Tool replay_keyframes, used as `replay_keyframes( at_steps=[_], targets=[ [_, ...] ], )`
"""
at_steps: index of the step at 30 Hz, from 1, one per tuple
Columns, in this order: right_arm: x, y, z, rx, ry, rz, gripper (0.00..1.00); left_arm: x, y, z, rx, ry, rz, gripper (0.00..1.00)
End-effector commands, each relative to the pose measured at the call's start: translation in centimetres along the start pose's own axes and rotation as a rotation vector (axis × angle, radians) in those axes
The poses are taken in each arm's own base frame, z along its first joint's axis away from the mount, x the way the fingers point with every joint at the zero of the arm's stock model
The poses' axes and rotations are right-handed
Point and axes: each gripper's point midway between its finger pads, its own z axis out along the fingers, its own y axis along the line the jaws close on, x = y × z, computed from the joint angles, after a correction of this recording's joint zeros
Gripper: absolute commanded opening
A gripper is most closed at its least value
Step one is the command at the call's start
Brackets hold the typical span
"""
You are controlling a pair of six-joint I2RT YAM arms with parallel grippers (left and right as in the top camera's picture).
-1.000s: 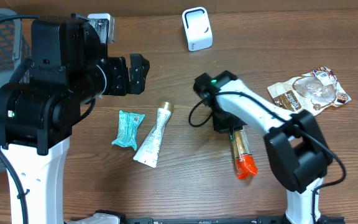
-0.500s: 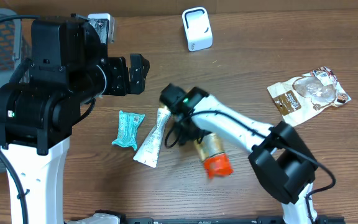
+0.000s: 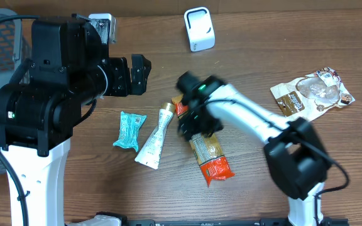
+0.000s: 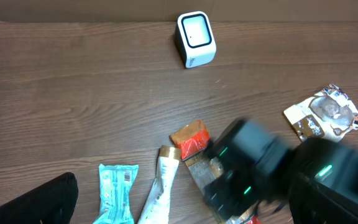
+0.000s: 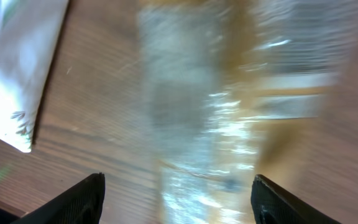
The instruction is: Scan the item barcode
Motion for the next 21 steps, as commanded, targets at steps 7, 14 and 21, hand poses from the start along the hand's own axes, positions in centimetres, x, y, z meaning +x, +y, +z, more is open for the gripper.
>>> replay_keyframes(
  at_steps=[7,14,21],
  targets=[
    [-1.1,-4.7,-5.2,-0.241,-0.084,-0.073,0.77,-0.2,-0.2,0.0,0.009,-0.005,0.023,1.0],
    [0.9,-5.1,-1.3,-0.278,-0.033,-0.075,0.76,-0.2,-0.2,0.0,0.009,-0.006,0.023,0.99],
    [1.8,-4.3,1.6,-0.373,-0.05,-0.084,0.77,-0.2,-0.2,0.0,0.009,-0.006,0.024,1.0]
  ],
)
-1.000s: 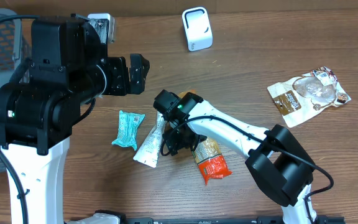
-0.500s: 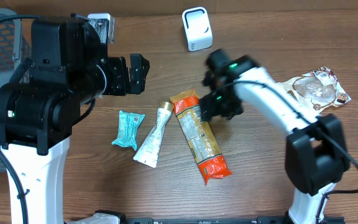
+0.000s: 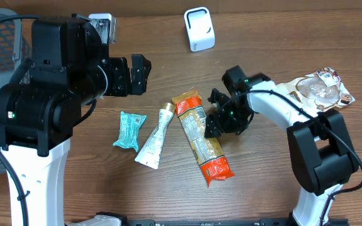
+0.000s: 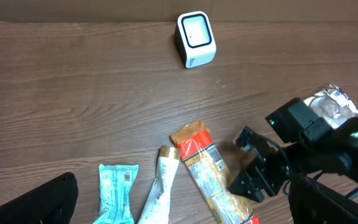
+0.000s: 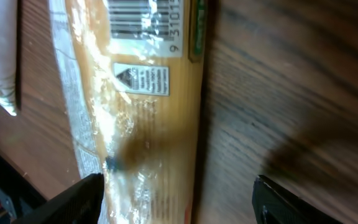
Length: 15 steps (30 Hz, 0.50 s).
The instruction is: Scan the item barcode
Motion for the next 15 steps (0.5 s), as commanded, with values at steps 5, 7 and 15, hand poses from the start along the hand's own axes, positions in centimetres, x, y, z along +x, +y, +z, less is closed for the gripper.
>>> replay_keyframes(
  at_steps=[5,7,15],
  targets=[
    [0.8,1.3,2.2,-0.146,-0.01,0.023,0.72,-0.2,-0.2,0.0,0.009,-0.005,0.023,0.99],
    [0.9,1.2,2.5,-0.146,0.001,0.042,0.63,-0.2,-0.2,0.0,0.009,-0.005,0.023,1.0],
    [0.9,1.2,2.5,-0.147,0.001,0.055,0.17,-0.2,-0.2,0.0,0.009,-0.005,0.023,1.0]
  ],
)
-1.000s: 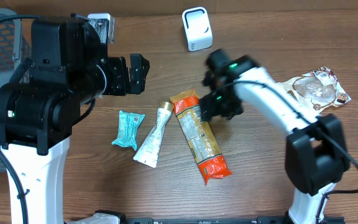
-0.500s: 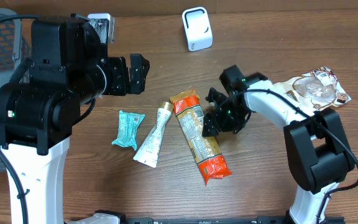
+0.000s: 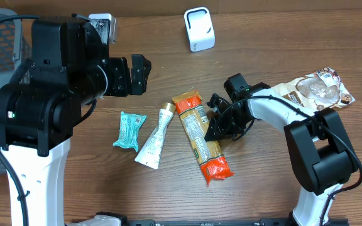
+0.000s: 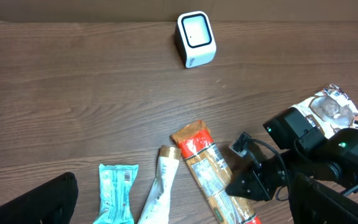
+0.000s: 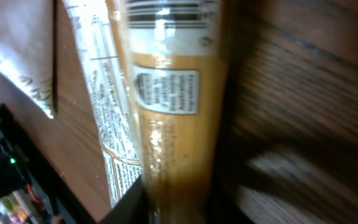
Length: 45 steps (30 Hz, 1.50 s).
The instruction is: Scan the item barcode
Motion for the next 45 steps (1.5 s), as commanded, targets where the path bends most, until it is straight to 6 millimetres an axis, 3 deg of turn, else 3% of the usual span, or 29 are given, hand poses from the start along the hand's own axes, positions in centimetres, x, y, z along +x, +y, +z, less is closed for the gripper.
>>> replay_keyframes(
  at_steps=[1,5,7,14,16,19,22,25,30,33,36,42,45],
  targets=[
    [0.4,-0.3,0.5,0.009,0.023,0.014,0.16,-0.2,-0.2,0.0,0.009,-0.005,0.024,1.0],
    [-0.2,-0.2,-0.3,0.039,0.018,0.014,0.04,-0.2,-0.2,0.0,0.008,-0.005,0.024,1.0],
    [-0.7,-0.4,-1.5,0.089,0.007,0.018,0.04,-0.2,-0.2,0.0,0.009,-0.005,0.024,1.0],
    [-2.8,-1.1,-10.6,0.539,-0.147,0.12,0.04,-0.2,-0.2,0.0,0.009,-0.005,0.024,0.99],
    [-2.6,-1.1,-12.5,0.682,-0.188,0.154,0.04,-0.2,-0.2,0.0,0.009,-0.005,0.024,0.99],
    [-1.9,-1.2,-14.0,0.92,-0.242,0.188,0.04,-0.2,-0.2,0.0,0.009,-0.005,0.024,1.0],
    [-1.3,-0.5,-12.9,1.056,-0.247,0.133,0.04,-0.2,-0.2,0.0,0.009,-0.005,0.024,1.0],
    [-0.9,0.7,-9.6,1.08,-0.196,0.047,0.06,-0.2,-0.2,0.0,0.009,-0.005,0.024,0.99],
    [-0.1,1.8,-4.8,1.058,-0.117,-0.017,0.52,-0.2,-0.2,0.0,0.009,-0.005,0.024,1.0],
    [-0.1,2.5,-3.3,0.992,-0.105,-0.016,0.66,-0.2,-0.2,0.0,0.009,-0.005,0.024,0.99],
    [-0.5,2.9,-3.4,0.945,-0.113,0.006,0.71,-0.2,-0.2,0.0,0.009,-0.005,0.024,0.99],
    [-2.5,2.8,-8.2,0.808,-0.188,0.054,0.72,-0.2,-0.2,0.0,0.009,-0.005,0.024,0.99],
    [-2.6,4.0,-9.0,0.602,-0.138,-0.033,0.85,-0.2,-0.2,0.0,0.009,-0.005,0.024,1.0]
  ],
)
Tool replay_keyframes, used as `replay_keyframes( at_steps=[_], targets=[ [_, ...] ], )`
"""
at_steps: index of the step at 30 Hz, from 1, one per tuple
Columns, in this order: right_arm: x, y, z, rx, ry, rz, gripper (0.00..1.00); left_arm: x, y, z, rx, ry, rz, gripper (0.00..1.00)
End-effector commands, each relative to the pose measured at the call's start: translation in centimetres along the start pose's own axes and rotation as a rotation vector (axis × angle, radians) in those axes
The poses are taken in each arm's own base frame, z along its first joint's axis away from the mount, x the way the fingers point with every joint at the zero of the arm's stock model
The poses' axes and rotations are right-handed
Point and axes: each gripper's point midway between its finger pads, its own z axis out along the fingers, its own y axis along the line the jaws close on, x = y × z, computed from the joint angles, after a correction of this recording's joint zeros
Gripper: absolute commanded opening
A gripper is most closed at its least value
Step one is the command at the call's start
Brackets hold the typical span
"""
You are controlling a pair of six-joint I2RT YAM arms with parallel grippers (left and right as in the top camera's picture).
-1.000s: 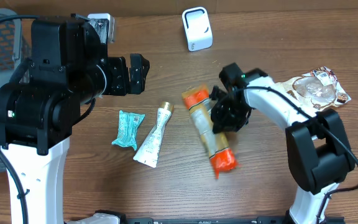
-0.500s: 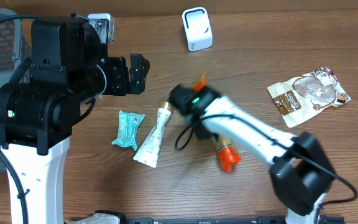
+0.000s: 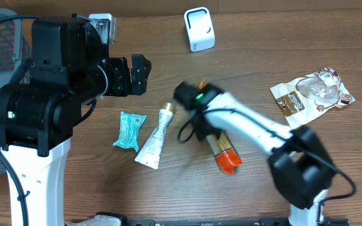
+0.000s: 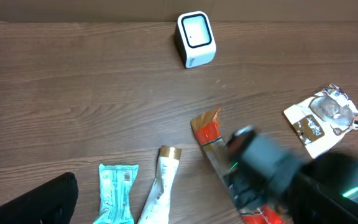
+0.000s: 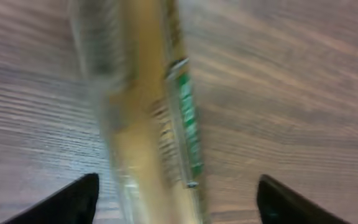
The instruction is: Scan the item barcode
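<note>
A long clear packet of pasta with orange-red ends (image 3: 224, 149) lies slanted in the middle of the table; it also shows in the left wrist view (image 4: 211, 134). My right gripper (image 3: 192, 129) hangs over its upper half, blurred. In the right wrist view my right gripper (image 5: 176, 193) is open, its fingers (image 5: 73, 199) wide apart on either side of the packet (image 5: 142, 124). The white scanner (image 3: 199, 29) stands at the back, apart from both. My left gripper (image 3: 137, 74) is open, high at the left, holding nothing.
A teal wrapper (image 3: 129, 130) and a white tube (image 3: 156, 137) lie left of the packet. A snack bag (image 3: 313, 92) lies at the far right. A grey basket stands off the left edge, behind the left arm.
The right gripper was low against the packet's right edge; now it is open above the packet. The packet lies further right and back, away from the tube. The left arm is unmoved.
The right gripper was first over the packet, blurred. Then it stood to the packet's right, then low against that right edge. Now the packet lies shifted right and the gripper is open above it again. The left arm has stayed still.
</note>
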Motion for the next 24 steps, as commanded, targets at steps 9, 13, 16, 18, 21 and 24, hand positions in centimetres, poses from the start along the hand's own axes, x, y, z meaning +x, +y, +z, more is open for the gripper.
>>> replay_keyframes(
  at_steps=[9,13,16,18,21,24],
  targets=[
    [2.1,2.8,-1.9,-0.604,0.043,-0.257,0.93,-0.2,-0.2,0.0,0.009,-0.005,0.023,1.0],
    [3.1,2.5,1.5,-0.562,0.043,-0.246,0.91,-0.2,-0.2,0.0,0.009,-0.005,0.023,1.0],
    [2.7,2.1,2.9,-0.552,0.017,-0.208,0.9,-0.2,-0.2,0.0,0.008,-0.005,0.023,0.99],
    [2.7,2.0,3.4,-0.555,0.011,-0.184,0.87,-0.2,-0.2,0.0,0.009,-0.005,0.023,1.0],
    [2.8,2.1,3.7,-0.56,0.009,-0.181,0.77,-0.2,-0.2,0.0,0.009,-0.005,0.023,1.0],
    [2.9,2.5,3.9,-0.583,0.002,-0.185,0.63,-0.2,-0.2,0.0,0.008,-0.005,0.023,0.99]
  ],
)
